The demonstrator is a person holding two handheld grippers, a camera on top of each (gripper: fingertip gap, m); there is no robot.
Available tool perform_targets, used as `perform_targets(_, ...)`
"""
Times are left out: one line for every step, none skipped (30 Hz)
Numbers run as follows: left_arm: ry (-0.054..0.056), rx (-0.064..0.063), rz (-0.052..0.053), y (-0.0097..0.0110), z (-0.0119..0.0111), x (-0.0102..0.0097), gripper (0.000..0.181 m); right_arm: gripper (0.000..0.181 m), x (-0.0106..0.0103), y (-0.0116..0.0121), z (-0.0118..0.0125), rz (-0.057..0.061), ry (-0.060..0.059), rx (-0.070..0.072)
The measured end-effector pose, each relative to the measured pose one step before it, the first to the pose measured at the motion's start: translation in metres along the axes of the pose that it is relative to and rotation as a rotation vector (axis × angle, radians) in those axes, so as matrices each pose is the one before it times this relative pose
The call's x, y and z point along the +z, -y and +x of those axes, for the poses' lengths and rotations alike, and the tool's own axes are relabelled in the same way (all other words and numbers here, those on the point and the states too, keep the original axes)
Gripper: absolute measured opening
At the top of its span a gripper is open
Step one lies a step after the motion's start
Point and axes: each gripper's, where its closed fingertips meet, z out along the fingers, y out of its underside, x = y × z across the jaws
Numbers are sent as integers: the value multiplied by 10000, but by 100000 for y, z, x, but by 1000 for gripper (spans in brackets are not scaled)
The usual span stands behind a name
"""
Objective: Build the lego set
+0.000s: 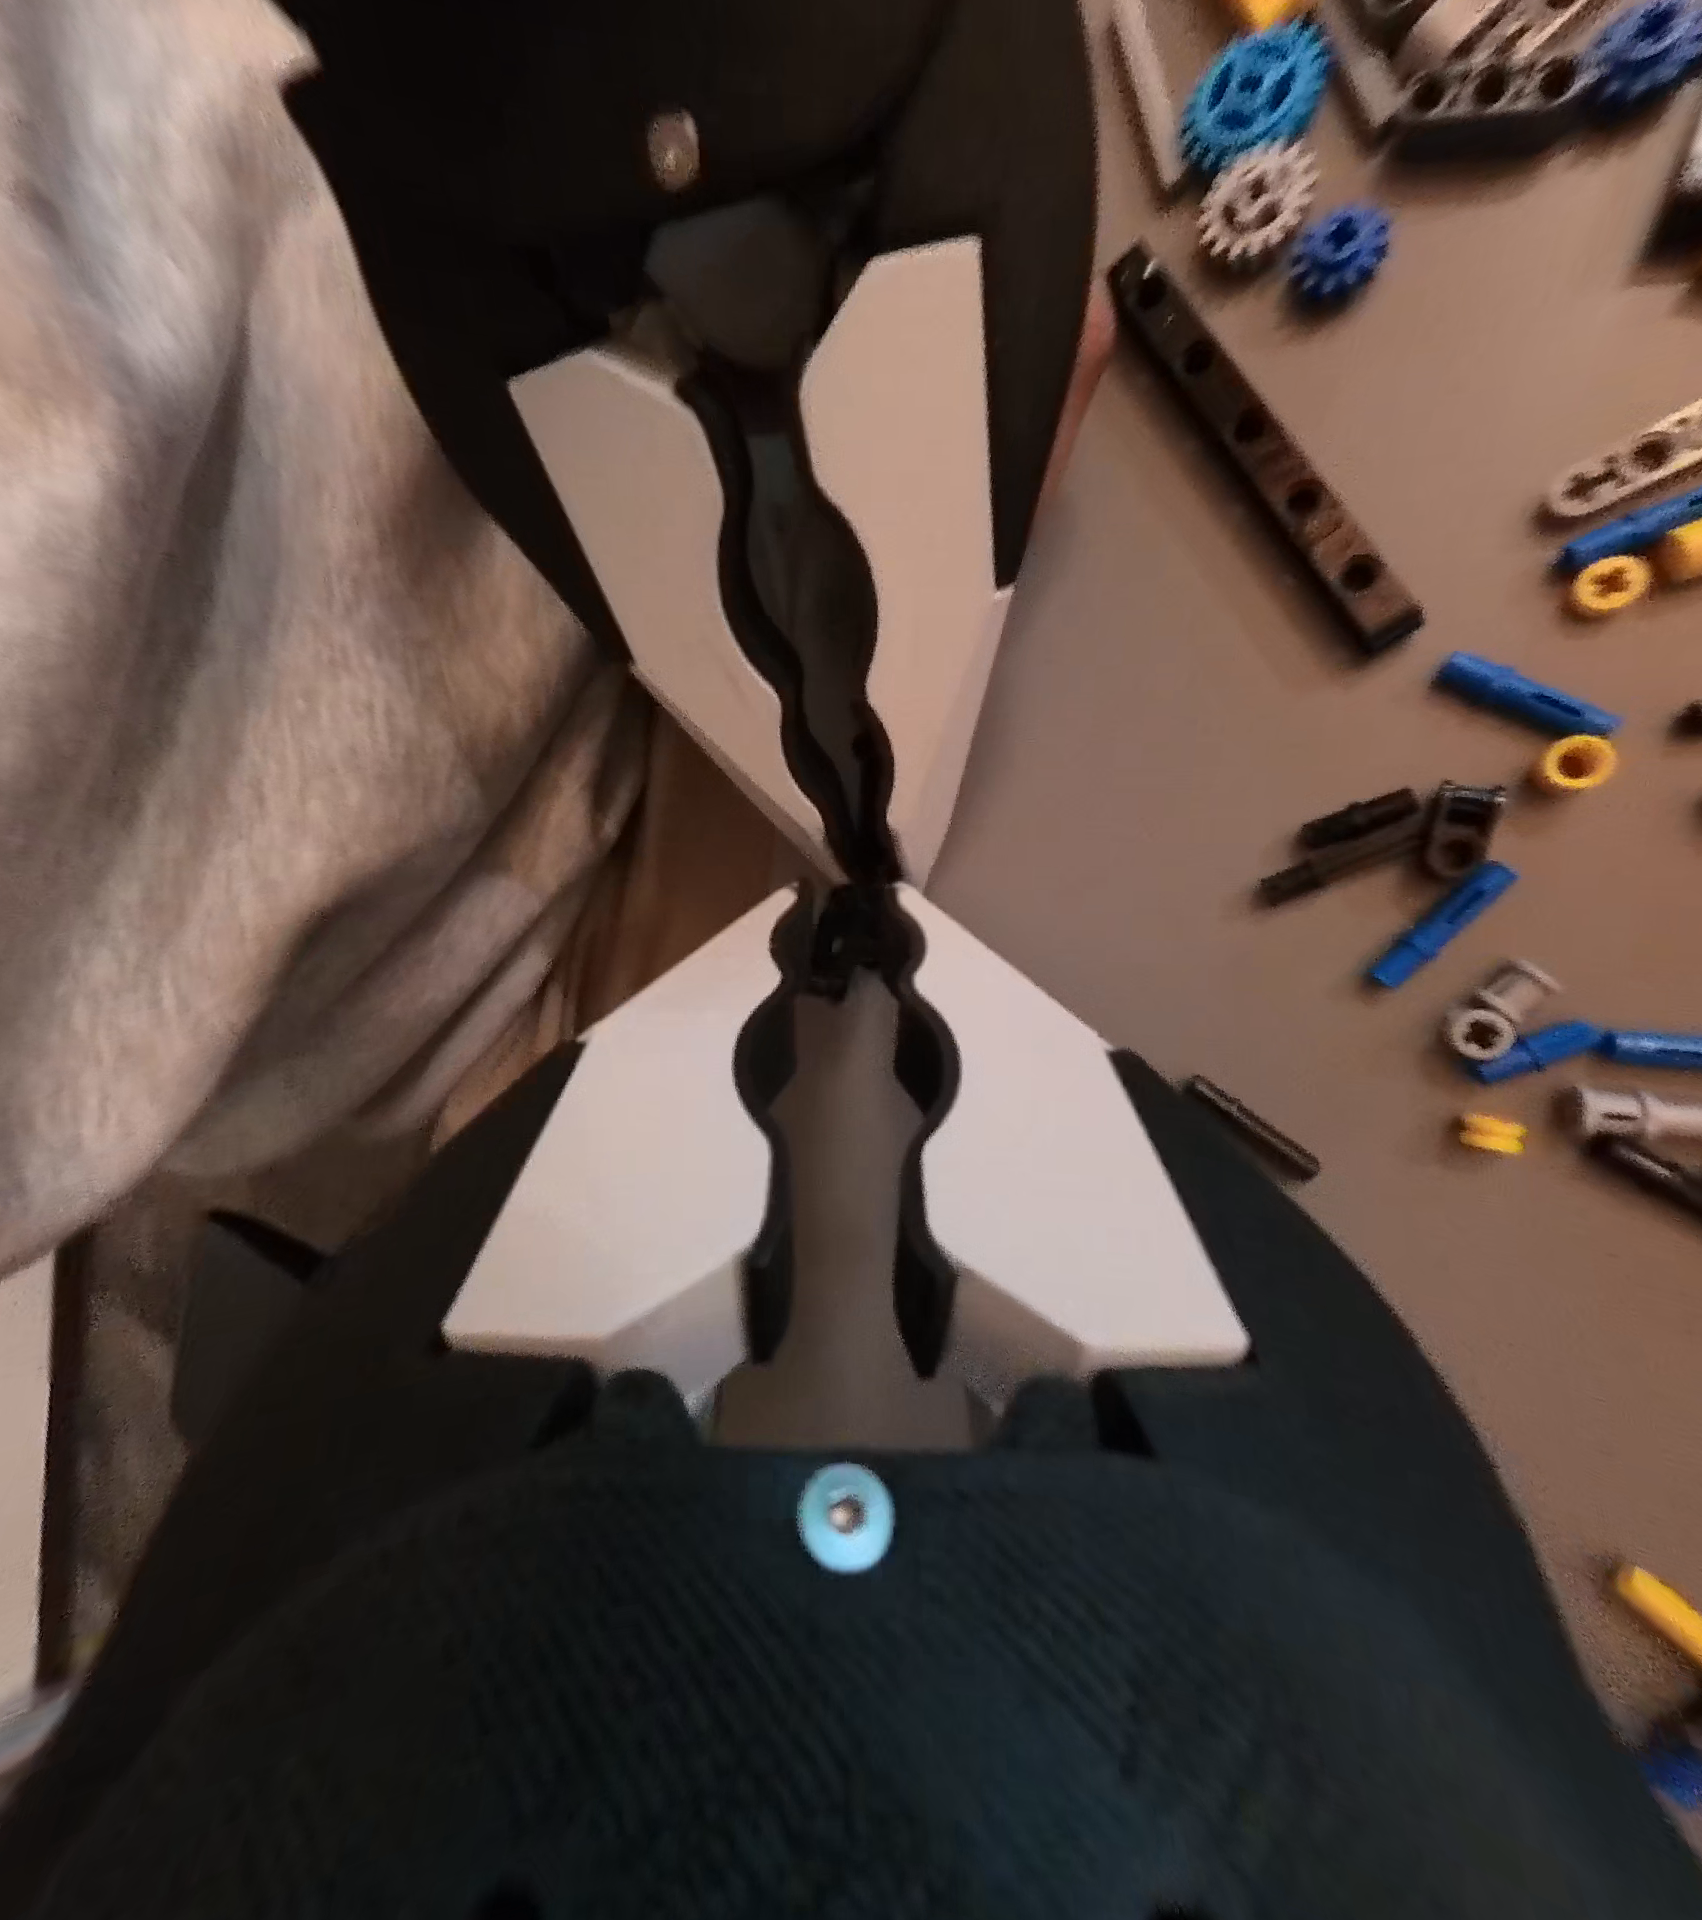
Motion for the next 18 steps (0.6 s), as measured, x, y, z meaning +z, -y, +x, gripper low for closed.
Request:
perform_targets(5,19,-4,-4,12,14,7,14,-351,437,-108,481,-39,114)
perform_targets(10,12,0,6,0,2,7,16,-362,397,-76,435,-84,121)
perform_targets(-1,-2,0,0,2,0,7,15,-313,218,96,310,-210,64)
perform_targets(-8,-12,0,0,-2,6,7,14,-243,-11,170,182,-284,-6)
perform_targets(-8,-12,0,5,-10,-9,7,14,-152,-178,218,84,-324,-14)
perform_targets(-9,-16,0,0,3,6,7,15,-124,-238,368,51,-428,42)
perform_targets(-2,-11,1,8,-8,0,7,15,-117,-215,505,66,-525,101)
perform_targets(6,4,-1,-1,-11,0,7,14,-151,-159,412,106,-500,123)
perform_targets(15,9,1,0,-8,9,7,14,-174,-80,294,173,-459,118)
perform_targets(52,21,8,7,-35,-6,8,15,-185,-61,259,214,-497,73)
perform_targets(99,26,18,25,-91,-6,8,16,-177,-71,30,239,-429,13)
perform_targets(84,17,15,18,-77,-2,8,16,-199,-125,-141,236,-395,-2)
perform_targets(39,22,3,3,-27,3,8,17,-209,-249,-238,176,-384,-12)
perform_targets(33,20,1,1,-18,2,8,18,-233,-309,-399,157,-312,-28)
perform_targets(14,15,0,6,-7,1,8,18,-290,-374,-359,125,-329,-23)
perform_targets(-1,-5,0,3,-4,0,8,18,-314,-435,-267,82,-366,-9)
perform_targets(0,-22,7,11,-26,-11,8,18,-372,-448,-134,55,-395,7)
perform_targets(11,-22,8,19,-40,-2,8,18,-392,-494,-75,23,-383,35)
